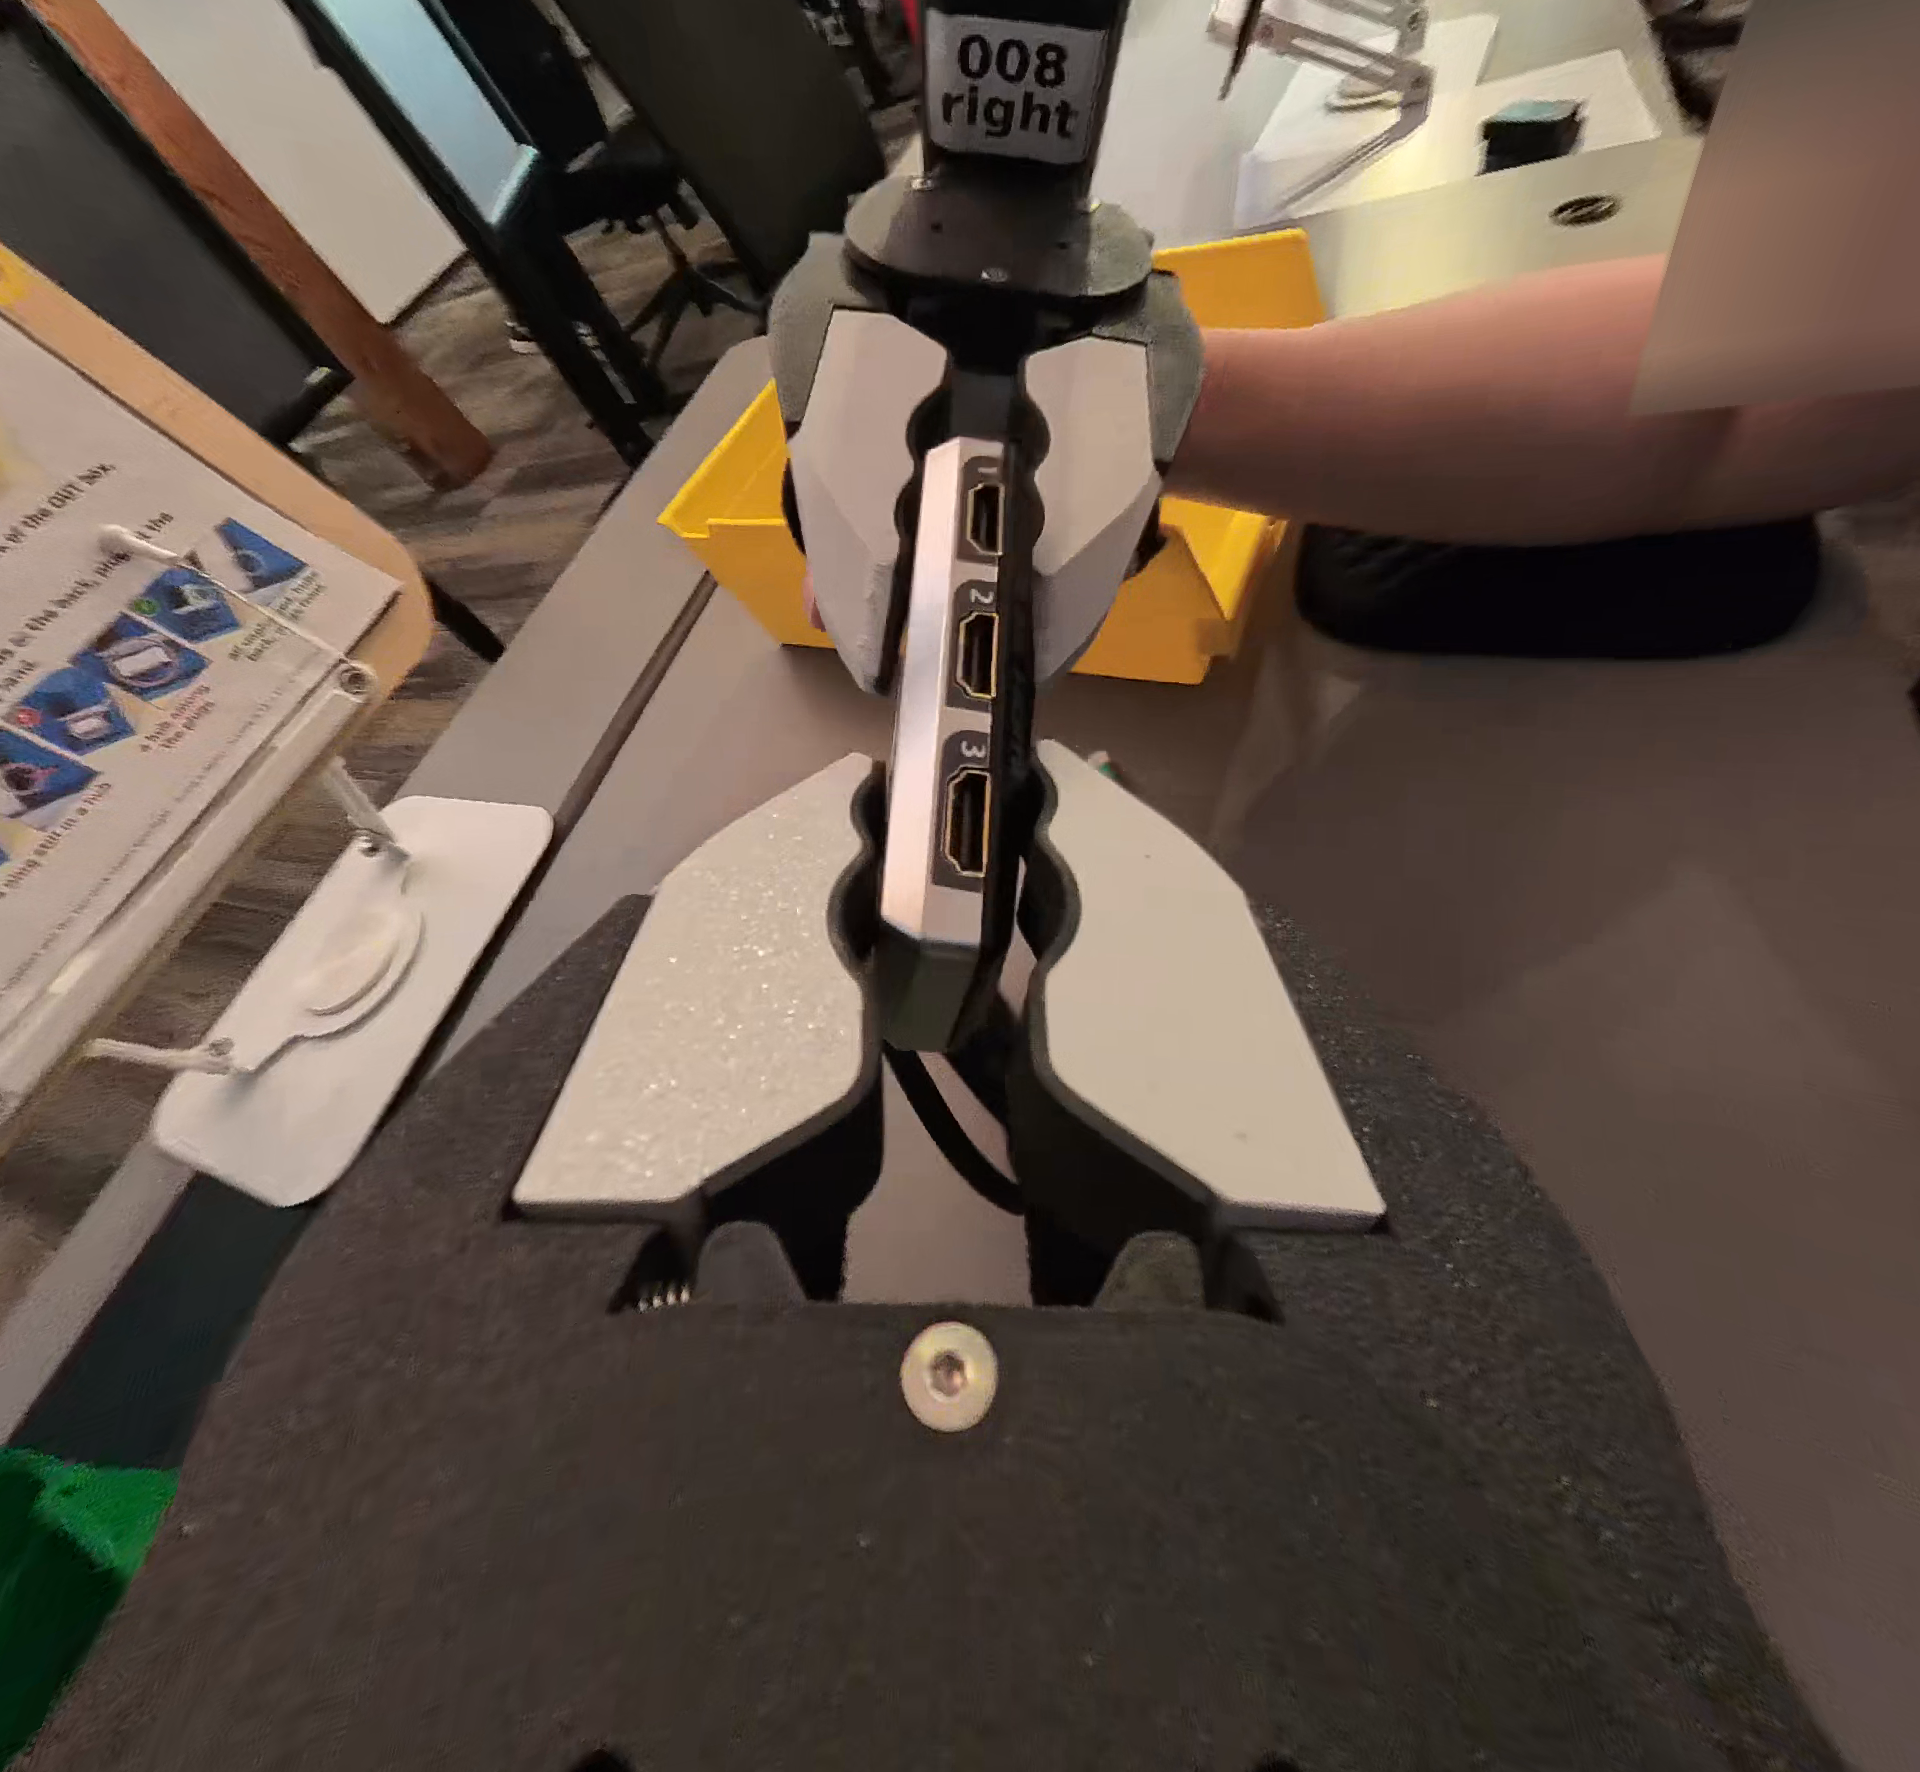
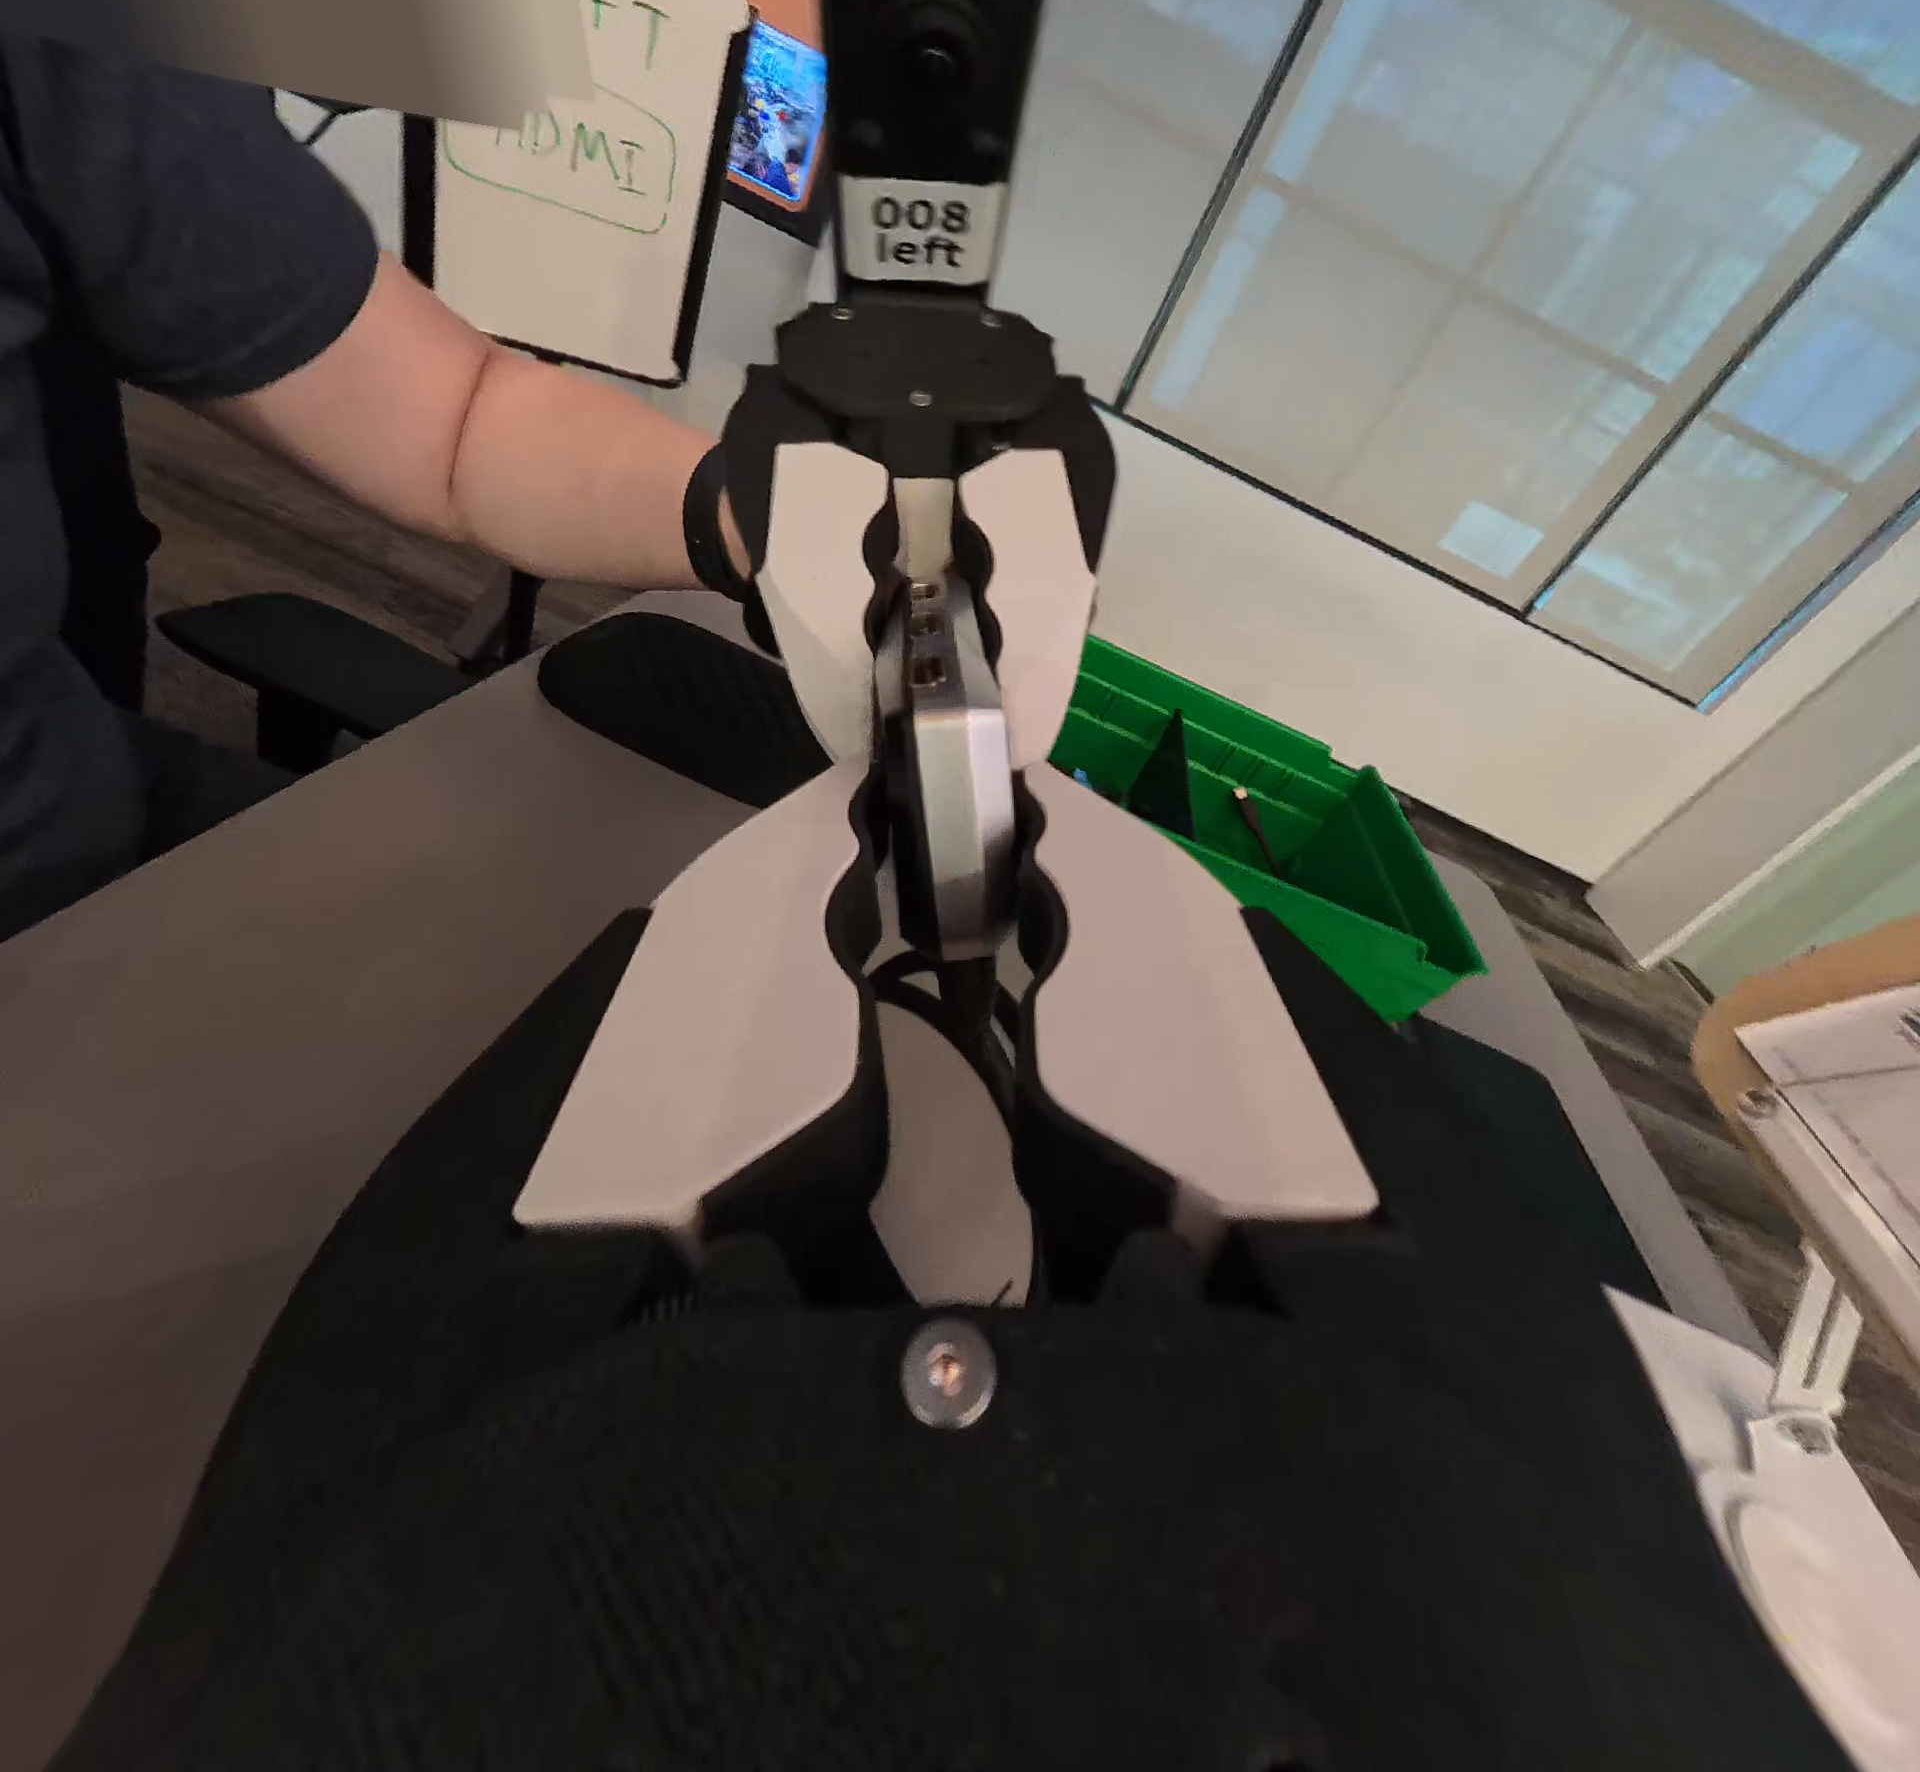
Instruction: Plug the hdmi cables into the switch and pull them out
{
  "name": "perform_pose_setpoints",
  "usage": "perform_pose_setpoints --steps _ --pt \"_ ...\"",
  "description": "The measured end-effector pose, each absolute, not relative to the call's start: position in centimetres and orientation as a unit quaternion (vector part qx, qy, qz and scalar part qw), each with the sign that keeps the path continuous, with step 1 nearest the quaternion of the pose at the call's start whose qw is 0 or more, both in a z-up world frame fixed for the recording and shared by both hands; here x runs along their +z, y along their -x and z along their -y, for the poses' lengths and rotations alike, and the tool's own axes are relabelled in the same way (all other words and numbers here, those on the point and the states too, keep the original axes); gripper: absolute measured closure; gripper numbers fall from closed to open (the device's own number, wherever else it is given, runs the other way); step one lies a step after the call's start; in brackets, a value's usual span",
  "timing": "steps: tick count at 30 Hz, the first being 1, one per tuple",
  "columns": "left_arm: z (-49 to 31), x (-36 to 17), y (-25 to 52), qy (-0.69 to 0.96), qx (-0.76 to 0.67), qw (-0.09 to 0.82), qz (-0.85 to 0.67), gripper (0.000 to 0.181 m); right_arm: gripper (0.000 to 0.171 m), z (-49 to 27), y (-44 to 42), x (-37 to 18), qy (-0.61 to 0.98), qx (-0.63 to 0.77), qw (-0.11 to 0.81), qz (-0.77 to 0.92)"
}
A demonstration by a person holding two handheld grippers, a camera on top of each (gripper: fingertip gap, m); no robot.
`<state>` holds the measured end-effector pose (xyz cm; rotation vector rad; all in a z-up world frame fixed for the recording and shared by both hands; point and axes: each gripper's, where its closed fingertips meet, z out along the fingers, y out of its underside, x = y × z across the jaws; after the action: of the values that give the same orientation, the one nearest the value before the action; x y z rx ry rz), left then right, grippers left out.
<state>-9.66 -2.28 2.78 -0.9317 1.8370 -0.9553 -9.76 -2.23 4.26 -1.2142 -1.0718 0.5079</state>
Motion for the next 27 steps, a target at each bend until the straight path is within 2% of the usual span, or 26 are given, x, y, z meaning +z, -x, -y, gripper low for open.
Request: perform_pose_setpoints --steps 3,7,12,13,19,21,24,26,27 --pt "1.2 2.6 9.5 0.381 -0.336 0.444 -0.739 0.159 0.135 1.6 8.5 4.8 0.558 0.179 0.668 0.459" --pt "0.5 1.6 9.4 0.385 -0.268 0.446 -0.762 0.159 0.133 2.2 8.4 4.6 0.578 0.061 0.631 0.513" --pt "1.9 1.4 8.6 0.355 -0.218 0.454 -0.788 0.159 0.134 1.2 6.9 2.1 0.615 -0.147 0.528 0.567" --pt "1.9 1.3 8.3 0.349 -0.206 0.459 -0.79 0.159 0.148 1.5 6.9 1.5 0.623 -0.146 0.505 0.578" --pt "2.2 1.6 7.1 0.321 -0.246 0.495 -0.769 0.154 0.151 1.9 5.9 1.8 0.626 -0.117 0.512 0.577" --pt "2.2 1.4 6.8 0.325 -0.265 0.493 -0.762 0.128 0.151 2.1 5.9 2.1 0.613 -0.106 0.528 0.579" --pt "2.1 1.3 6.1 0.321 -0.271 0.504 -0.754 0.103 0.151 2.4 6.1 2.7 0.592 -0.086 0.553 0.58" --pt "2.7 1.6 5.8 0.302 -0.281 0.515 -0.751 0.105 0.151 2.6 6.3 2.8 0.58 -0.079 0.563 0.583" --pt "3.1 1.9 5.8 0.288 -0.287 0.521 -0.751 0.114 0.151 2.6 6.4 2.9 0.575 -0.078 0.566 0.585"
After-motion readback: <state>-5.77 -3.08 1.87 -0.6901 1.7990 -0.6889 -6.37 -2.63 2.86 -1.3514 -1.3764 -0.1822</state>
